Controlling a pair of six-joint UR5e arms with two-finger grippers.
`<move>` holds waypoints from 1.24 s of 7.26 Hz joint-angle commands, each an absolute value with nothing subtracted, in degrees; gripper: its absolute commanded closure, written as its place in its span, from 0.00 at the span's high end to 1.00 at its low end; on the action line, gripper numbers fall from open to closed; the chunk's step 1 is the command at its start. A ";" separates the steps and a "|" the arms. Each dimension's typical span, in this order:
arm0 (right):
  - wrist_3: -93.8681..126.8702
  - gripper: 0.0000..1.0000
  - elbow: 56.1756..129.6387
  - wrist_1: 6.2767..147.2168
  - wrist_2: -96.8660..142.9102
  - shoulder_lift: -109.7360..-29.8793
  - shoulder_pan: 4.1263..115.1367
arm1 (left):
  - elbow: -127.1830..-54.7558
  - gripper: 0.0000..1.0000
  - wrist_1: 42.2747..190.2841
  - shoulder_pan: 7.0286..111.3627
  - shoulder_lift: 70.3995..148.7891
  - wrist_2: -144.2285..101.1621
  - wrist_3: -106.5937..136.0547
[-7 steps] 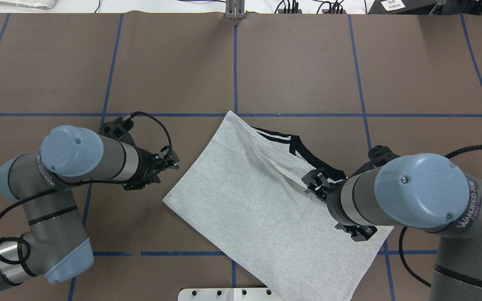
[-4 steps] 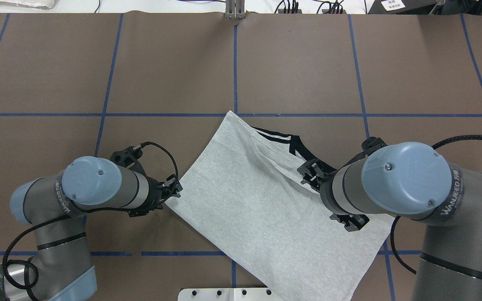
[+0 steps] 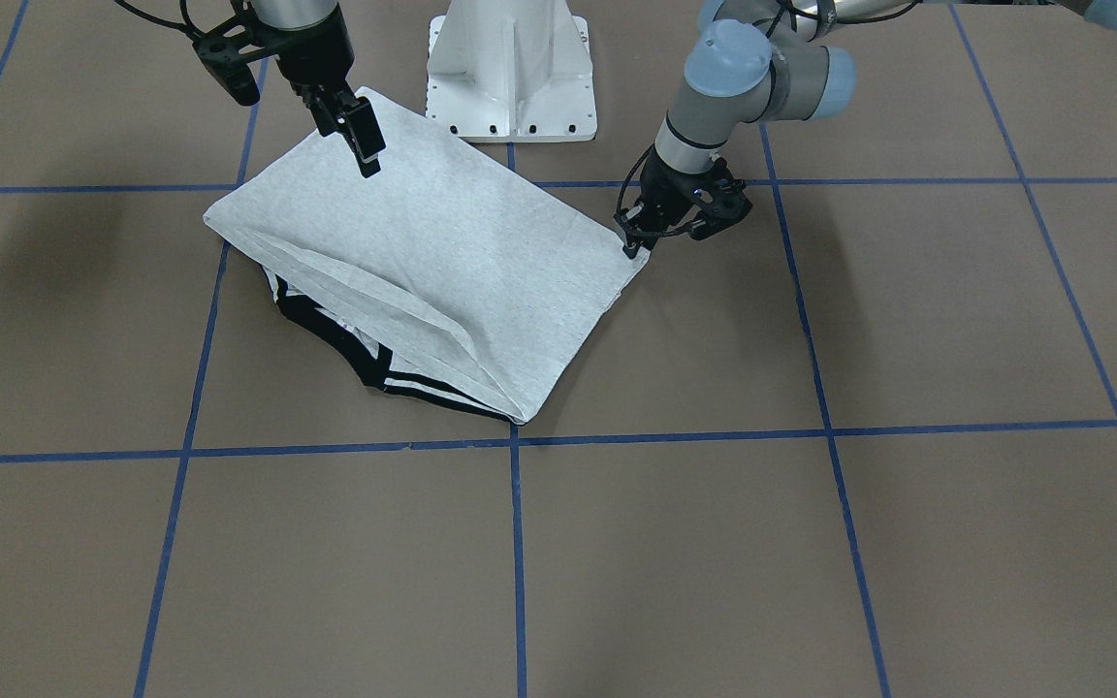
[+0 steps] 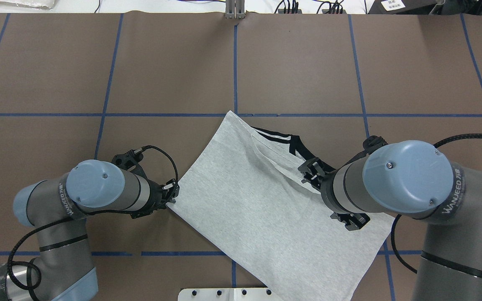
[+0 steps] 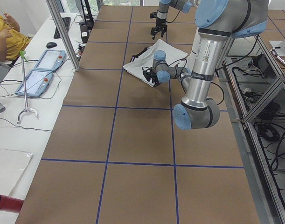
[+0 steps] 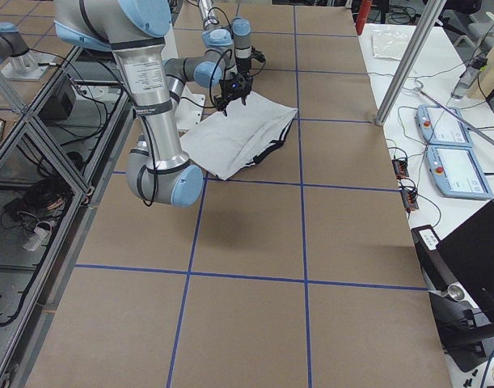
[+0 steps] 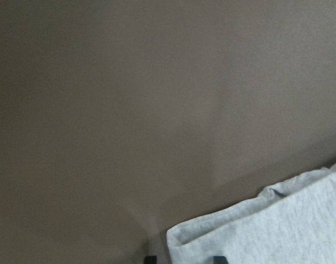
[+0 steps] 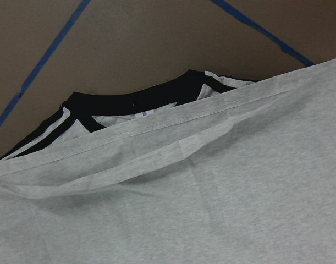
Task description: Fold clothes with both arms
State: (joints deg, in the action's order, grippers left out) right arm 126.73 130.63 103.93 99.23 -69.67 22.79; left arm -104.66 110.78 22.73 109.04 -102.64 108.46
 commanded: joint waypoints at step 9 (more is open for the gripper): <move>127.27 1.00 130.52 104.06 99.23 -69.17 22.24 | -62.76 0.00 128.99 47.80 134.94 -102.74 83.59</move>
